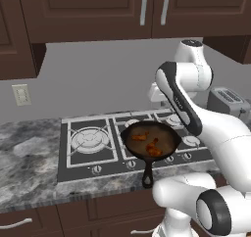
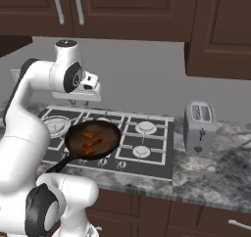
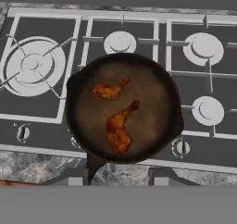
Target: Take the chicken drumsticks from the pan and place one on each plate on the dining counter.
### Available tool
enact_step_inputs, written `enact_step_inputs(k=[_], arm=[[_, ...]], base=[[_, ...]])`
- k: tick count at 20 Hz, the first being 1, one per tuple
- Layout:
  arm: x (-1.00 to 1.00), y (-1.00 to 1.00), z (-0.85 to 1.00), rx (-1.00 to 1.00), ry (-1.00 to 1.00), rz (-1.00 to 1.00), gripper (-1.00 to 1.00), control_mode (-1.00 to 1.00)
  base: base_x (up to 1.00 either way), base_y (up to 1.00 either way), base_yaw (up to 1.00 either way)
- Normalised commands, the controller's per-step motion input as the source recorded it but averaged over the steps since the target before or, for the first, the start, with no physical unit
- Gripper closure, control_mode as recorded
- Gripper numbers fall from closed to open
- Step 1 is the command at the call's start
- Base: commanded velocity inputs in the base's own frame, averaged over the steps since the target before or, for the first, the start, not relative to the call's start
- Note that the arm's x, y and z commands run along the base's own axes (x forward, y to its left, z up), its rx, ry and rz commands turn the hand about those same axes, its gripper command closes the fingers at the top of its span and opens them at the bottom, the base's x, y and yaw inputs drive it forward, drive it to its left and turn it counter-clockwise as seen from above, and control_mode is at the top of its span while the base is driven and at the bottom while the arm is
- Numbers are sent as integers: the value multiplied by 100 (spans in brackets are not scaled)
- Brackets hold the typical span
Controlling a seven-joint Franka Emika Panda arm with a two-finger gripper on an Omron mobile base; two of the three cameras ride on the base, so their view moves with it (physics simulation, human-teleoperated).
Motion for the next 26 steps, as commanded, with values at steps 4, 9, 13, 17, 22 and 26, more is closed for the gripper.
enact_step_inputs(k=[4, 9, 13, 17, 22, 26], arm=[[0, 0, -11, 0, 1, 0, -100, -100], [0, 0, -27, 0, 1, -2, -100, -100], [3, 0, -38, 1, 3, -4, -100, -100], [13, 0, -44, 1, 5, -3, -100, -100], [32, 0, -64, 0, 6, -3, -100, -100], [47, 0, -71, 0, 9, -2, -100, -100]], base=[[0, 0, 0], [0, 0, 0], [0, 0, 0], [0, 0, 0], [0, 0, 0], [0, 0, 0]])
